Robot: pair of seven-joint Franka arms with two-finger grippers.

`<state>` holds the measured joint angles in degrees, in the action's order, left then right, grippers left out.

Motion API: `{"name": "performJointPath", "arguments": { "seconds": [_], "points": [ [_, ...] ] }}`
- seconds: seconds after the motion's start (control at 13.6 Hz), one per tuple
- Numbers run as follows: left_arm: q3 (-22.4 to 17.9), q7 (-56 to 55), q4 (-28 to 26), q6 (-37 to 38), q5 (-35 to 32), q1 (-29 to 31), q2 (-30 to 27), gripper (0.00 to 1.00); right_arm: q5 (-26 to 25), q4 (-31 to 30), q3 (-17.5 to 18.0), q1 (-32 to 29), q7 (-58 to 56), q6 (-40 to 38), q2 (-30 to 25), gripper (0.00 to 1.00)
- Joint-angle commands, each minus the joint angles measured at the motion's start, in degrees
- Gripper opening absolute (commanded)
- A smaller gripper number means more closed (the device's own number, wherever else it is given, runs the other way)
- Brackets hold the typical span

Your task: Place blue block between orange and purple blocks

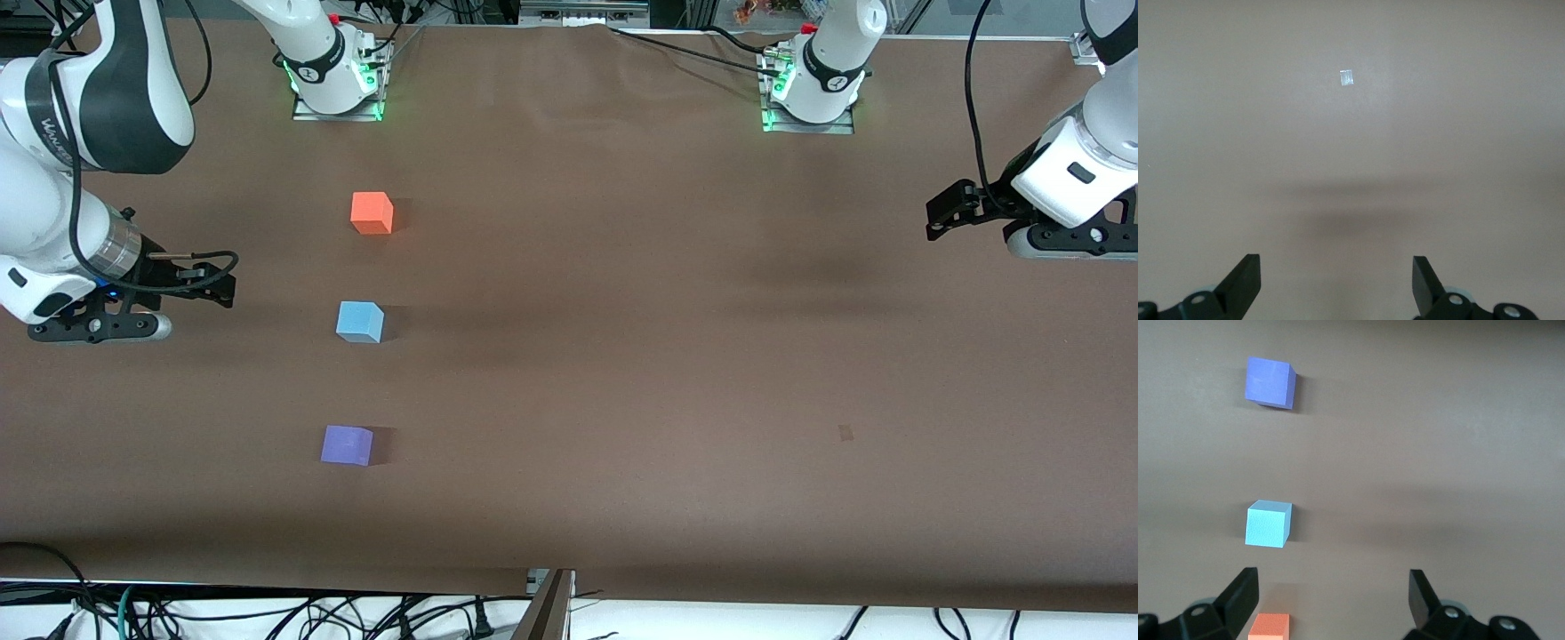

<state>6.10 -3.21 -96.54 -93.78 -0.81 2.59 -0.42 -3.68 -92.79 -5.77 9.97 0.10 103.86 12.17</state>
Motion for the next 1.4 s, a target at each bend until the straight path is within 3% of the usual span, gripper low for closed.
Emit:
{"name": "performJointPath", "arguments": {
  "seconds": [0.0,0.51,0.73,1.32],
  "points": [
    [0.0,1.4,0.0,0.3,0.1,0.3,-0.5,1.0,-0.7,2.0,1.0,-1.9,-1.9,-2.0,-1.4,0.99],
    [0.0,1.4,0.0,0.3,0.0,0.4,-0.5,1.0,-0.3,3.0,0.8,-4.9,-1.9,-8.1,-8.0,1.0],
    [0.0,1.4,0.0,0.3,0.0,0.4,-0.5,1.0,3.6,4.4,0.8,-5.7,-1.7,-13.1,-8.0,0.99],
    [0.0,1.4,0.0,0.3,0.0,0.4,-0.5,1.0,2.9,4.7,0.8,-5.6,-1.5,-16.1,-8.1,0.99]
  ]
}}
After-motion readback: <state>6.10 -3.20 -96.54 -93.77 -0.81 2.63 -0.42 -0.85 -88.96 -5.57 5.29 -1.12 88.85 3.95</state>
